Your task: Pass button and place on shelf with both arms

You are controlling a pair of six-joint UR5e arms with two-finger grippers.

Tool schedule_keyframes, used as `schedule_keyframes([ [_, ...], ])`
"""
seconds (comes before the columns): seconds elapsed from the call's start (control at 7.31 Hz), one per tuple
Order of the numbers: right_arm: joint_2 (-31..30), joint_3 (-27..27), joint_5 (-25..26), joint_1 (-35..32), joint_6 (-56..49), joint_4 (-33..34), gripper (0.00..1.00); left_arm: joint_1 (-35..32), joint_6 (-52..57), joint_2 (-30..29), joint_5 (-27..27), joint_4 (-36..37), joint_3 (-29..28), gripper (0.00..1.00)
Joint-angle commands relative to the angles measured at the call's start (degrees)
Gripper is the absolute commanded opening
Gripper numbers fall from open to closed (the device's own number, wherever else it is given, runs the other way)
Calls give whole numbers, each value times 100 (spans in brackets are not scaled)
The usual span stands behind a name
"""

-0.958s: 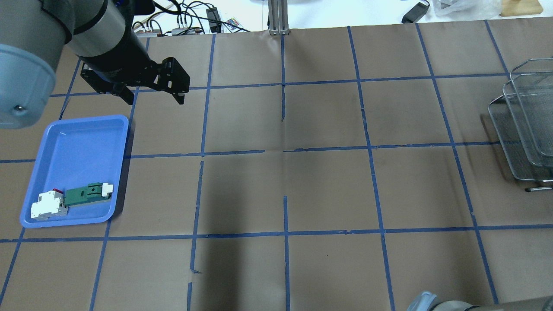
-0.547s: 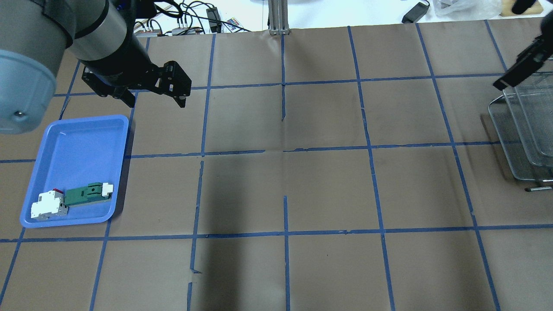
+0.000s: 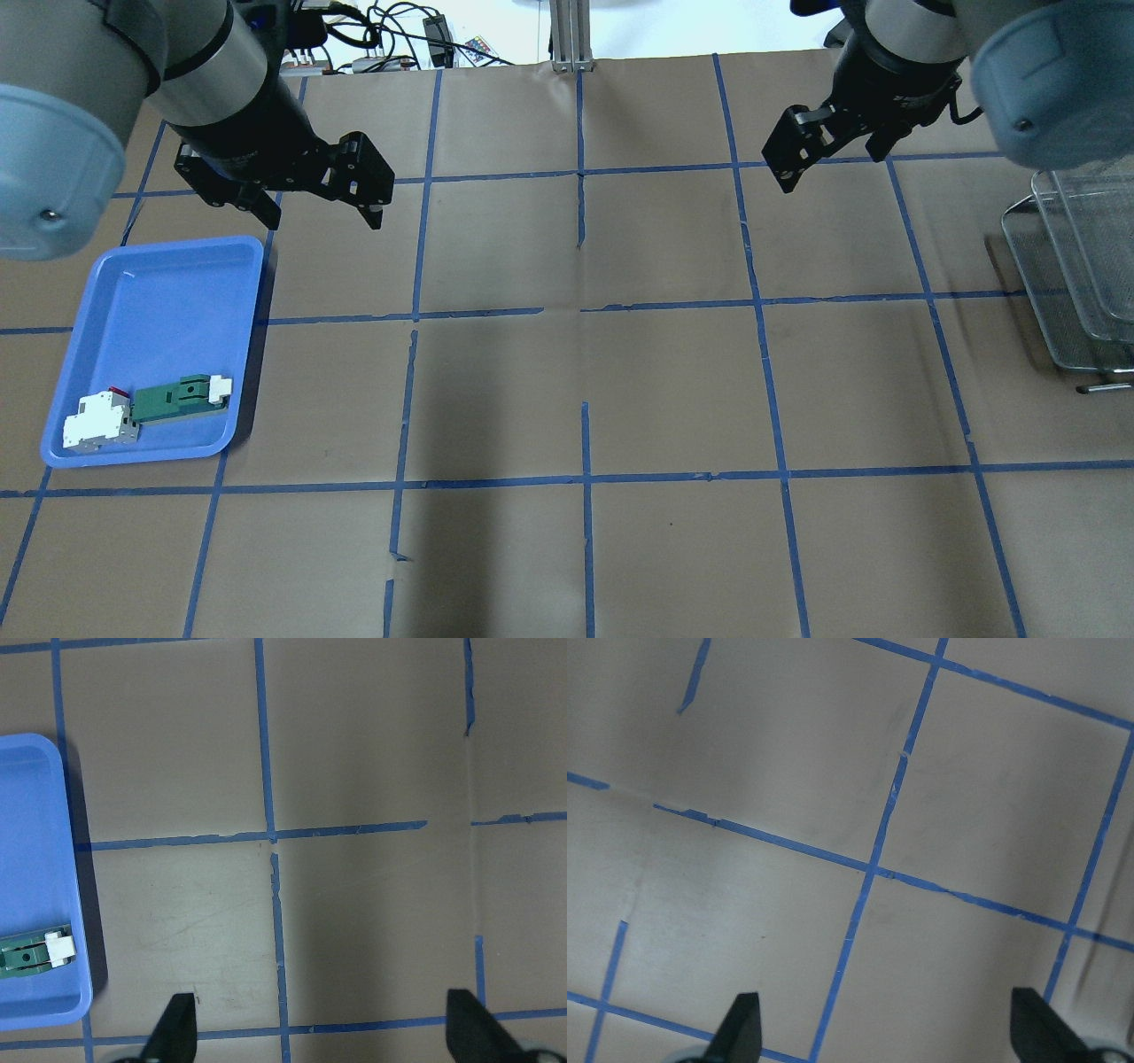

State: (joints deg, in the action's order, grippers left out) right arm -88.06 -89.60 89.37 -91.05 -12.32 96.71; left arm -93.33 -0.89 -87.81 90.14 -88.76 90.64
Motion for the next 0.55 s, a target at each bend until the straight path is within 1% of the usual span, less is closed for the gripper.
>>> schedule_keyframes([
  [0.0, 86, 441, 19, -97, 1291, -388, 100, 25, -34, -87, -5, -282, -194, 100],
  [0.14, 191, 443, 37, -79, 1337, -520, 100, 17, -121, -88, -22, -343, -230, 100],
  [0.41, 184, 435, 37, 95, 1338, -618, 100, -9, -122, -70, -22, -353, -196, 100],
])
